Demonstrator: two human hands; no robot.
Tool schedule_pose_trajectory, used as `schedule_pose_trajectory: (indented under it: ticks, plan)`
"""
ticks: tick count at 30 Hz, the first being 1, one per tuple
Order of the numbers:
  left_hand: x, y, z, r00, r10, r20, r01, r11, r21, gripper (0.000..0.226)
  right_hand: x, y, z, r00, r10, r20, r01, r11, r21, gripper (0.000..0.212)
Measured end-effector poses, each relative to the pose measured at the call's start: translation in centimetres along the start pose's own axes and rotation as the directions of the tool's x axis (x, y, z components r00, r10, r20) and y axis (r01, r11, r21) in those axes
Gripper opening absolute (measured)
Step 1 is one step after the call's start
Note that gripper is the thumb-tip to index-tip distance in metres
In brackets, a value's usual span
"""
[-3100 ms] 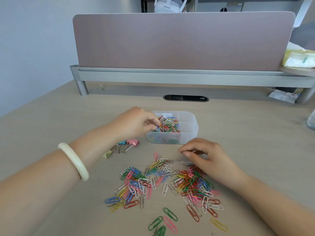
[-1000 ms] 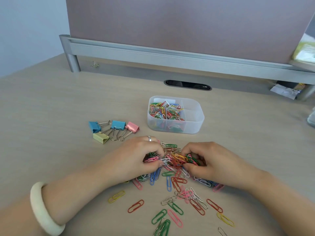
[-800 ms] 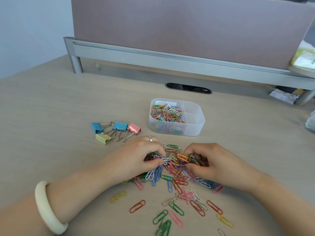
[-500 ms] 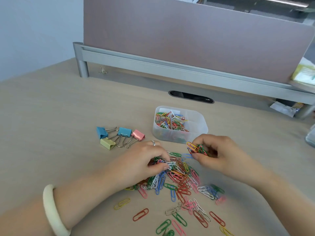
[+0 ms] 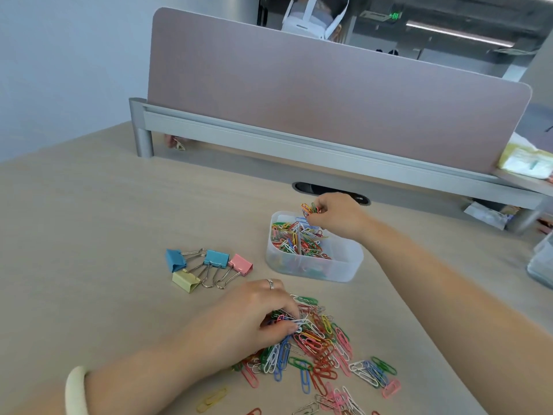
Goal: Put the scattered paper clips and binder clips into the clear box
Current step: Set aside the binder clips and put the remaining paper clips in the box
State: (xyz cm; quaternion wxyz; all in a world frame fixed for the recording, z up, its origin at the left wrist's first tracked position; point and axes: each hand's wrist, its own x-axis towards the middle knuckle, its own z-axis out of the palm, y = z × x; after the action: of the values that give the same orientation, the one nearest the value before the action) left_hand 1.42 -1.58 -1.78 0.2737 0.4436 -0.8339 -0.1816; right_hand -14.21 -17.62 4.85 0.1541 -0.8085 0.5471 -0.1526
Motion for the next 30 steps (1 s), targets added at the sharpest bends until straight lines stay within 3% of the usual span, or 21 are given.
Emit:
schedule_pose_trajectory:
  ticks: [8,14,23,28,30]
  plan:
    - [0.1,-0.1,-0.1,1.0,0.004,0.011,-0.004,1.0,-0.01,0.019,0.5,0.4,0.4,0.997,0.03,0.071,-0.018,0.986,-0.166,0.027]
    - [0.0,-0.3,0.0,1.0,0.008,0.015,-0.008,1.0,-0.015,0.026,0.0,0.7,0.0,0.996,-0.022,0.09,0.04,0.979,-0.2,0.011]
    - [-0.1,-0.5,-0.2,0.998,-0.029,-0.052,0.028,0.999,-0.024,0.031,-3.2,0.7,-1.1,0.995,-0.08,0.056,0.087,0.988,-0.13,0.017]
    - [-0.2,-0.1,-0.5,0.987,-0.096,-0.127,0.087,0.993,-0.074,0.019,-7.4,1.0,-1.5,0.979,-0.164,-0.122,0.174,0.981,0.08,0.019]
    - [-0.1,0.2,-0.7,0.979,-0.12,-0.166,0.103,0.989,-0.108,0.009,-9.5,1.2,-0.9,0.976,-0.191,-0.105,0.206,0.965,0.162,0.016]
